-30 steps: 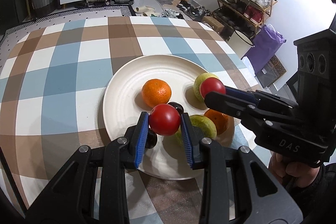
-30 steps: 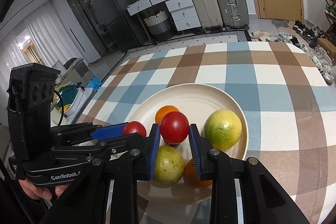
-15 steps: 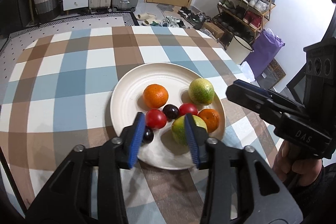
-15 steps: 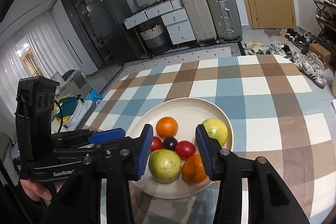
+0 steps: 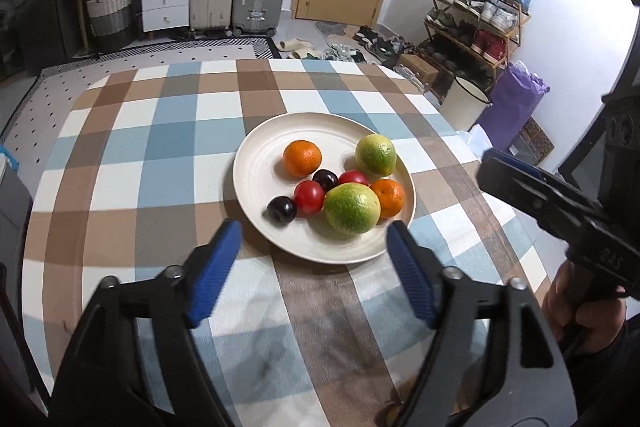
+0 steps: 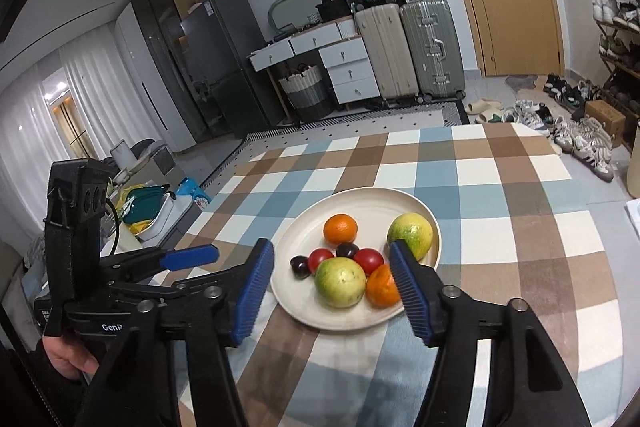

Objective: Organize fruits
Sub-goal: 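Withdraw both tools from the plate toward the two small brown fruits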

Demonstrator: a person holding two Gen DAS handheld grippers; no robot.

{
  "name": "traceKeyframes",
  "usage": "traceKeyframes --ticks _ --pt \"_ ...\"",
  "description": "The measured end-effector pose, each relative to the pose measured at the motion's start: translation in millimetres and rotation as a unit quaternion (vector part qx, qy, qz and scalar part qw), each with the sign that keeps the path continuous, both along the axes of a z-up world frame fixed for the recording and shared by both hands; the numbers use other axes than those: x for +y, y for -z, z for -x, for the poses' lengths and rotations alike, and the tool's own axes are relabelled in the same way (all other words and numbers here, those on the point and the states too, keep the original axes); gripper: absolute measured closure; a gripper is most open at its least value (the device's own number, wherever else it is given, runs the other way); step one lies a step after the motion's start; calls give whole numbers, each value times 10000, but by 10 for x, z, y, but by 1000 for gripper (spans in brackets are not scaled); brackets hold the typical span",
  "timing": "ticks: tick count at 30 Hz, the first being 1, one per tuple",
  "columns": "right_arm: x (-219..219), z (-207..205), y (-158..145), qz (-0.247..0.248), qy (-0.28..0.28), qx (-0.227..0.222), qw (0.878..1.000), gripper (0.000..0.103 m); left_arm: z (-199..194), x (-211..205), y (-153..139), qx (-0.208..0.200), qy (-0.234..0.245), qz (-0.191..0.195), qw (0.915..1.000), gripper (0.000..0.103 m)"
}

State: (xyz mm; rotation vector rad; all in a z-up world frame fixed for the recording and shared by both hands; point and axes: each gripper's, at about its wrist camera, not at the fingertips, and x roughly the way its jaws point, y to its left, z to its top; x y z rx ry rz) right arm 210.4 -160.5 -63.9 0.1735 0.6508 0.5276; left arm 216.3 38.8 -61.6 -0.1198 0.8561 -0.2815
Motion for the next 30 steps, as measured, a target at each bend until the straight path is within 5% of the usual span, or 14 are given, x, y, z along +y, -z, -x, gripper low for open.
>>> traceKeyframes --ticks 11,30 --pt "-41 551 -16 35 -118 -314 9994 18 426 21 34 -49 -251 -117 9996 19" --pt "-157 1118 113 20 72 -239 9997 10 1154 -22 278 18 -260 -139 9996 1"
